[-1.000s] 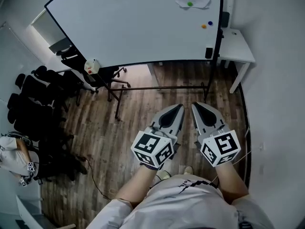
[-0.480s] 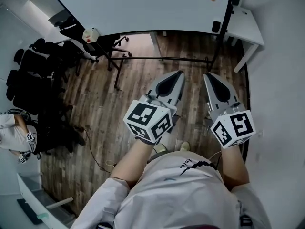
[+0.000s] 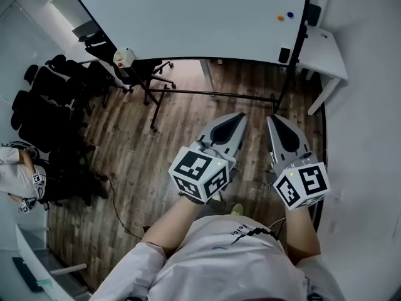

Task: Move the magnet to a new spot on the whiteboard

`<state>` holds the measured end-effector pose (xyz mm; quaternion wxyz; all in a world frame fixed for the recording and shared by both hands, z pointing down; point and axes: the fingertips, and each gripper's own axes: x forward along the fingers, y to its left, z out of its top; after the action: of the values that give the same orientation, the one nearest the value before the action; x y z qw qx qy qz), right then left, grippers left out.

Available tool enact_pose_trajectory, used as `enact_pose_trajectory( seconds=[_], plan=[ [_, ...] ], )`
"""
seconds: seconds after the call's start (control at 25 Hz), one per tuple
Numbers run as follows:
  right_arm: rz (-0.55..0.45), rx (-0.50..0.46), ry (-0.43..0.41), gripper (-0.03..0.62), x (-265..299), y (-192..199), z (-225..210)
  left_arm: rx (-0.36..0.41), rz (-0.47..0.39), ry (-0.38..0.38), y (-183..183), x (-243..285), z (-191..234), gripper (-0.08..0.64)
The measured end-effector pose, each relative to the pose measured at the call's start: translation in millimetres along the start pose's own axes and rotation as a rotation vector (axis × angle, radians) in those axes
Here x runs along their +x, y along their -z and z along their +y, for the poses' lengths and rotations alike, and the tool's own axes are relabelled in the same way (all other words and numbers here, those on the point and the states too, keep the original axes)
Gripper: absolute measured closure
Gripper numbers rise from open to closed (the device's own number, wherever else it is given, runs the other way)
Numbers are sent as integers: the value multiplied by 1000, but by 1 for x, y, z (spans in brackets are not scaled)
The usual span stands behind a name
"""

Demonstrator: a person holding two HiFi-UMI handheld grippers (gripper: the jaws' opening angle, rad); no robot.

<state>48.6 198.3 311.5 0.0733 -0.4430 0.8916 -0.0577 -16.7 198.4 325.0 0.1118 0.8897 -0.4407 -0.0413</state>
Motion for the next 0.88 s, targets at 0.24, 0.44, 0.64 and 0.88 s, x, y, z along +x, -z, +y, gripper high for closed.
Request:
enact_pose_trajectory(
  seconds=[0.24,0.44,0.64,0.88],
  plan=[
    [6,-4,10,578,15,5,-11,5,-3,26,2,18,5,551],
    [8,-28,19,578,43,3,-20,-4,-21,41,-7,39,28,551],
    [8,-43,42,578,84,3,-31,11,-32,72,-18,63,60,551],
    [8,-60,63,578,148,2,-41,16,-35,99,-37,95,115,551]
  ],
)
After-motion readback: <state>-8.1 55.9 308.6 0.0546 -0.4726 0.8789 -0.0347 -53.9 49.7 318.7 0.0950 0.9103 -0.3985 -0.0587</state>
